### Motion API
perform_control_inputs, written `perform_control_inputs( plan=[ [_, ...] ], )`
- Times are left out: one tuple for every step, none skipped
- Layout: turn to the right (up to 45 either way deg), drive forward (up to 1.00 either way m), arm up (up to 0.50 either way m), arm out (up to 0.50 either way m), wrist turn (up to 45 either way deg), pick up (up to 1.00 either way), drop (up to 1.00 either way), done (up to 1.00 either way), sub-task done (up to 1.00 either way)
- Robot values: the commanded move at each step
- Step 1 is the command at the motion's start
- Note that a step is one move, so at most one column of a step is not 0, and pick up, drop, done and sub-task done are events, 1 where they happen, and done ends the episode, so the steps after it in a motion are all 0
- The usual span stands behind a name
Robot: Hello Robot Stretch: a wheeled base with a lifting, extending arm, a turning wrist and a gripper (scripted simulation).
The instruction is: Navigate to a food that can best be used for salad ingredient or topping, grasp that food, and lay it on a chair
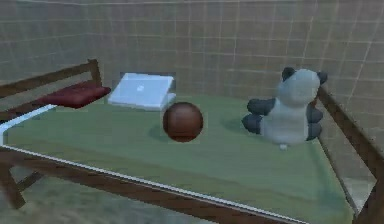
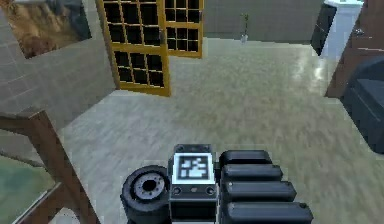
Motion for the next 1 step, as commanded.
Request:
perform_control_inputs(
  plan=[
    [-45.0,0.0,0.0,0.0,0.0,0.0,0.0,0.0,0.0]
  ],
)
